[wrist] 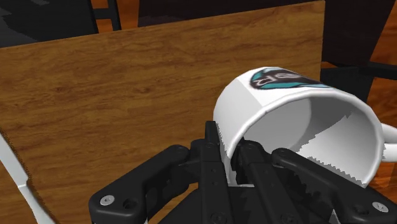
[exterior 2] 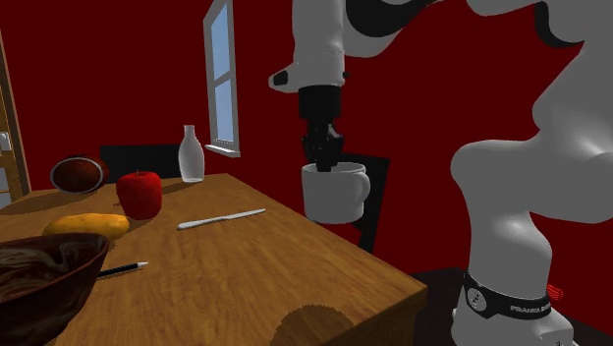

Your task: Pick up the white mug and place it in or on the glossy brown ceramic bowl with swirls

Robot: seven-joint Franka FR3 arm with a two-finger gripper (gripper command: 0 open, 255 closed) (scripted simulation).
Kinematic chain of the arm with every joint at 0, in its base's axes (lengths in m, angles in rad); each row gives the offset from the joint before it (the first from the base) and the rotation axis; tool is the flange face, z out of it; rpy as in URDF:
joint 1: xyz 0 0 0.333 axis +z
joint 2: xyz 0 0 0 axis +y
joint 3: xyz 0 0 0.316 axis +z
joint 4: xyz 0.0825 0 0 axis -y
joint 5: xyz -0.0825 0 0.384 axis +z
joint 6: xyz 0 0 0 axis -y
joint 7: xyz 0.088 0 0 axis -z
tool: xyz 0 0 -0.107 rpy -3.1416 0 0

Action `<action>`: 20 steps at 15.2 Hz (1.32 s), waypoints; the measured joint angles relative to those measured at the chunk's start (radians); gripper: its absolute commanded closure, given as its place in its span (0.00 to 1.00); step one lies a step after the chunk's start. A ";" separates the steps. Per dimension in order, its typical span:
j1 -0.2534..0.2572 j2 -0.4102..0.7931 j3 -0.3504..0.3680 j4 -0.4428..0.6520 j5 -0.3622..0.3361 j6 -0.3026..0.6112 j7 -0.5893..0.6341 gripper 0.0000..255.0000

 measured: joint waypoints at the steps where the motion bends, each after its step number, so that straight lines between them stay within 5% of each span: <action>1: 0.000 -0.001 0.002 0.008 0.001 -0.017 -0.001 1.00; 12: -0.005 -0.008 0.032 0.153 0.027 -0.149 0.002 1.00; 20: 0.054 0.264 0.061 0.366 0.091 -0.072 0.055 1.00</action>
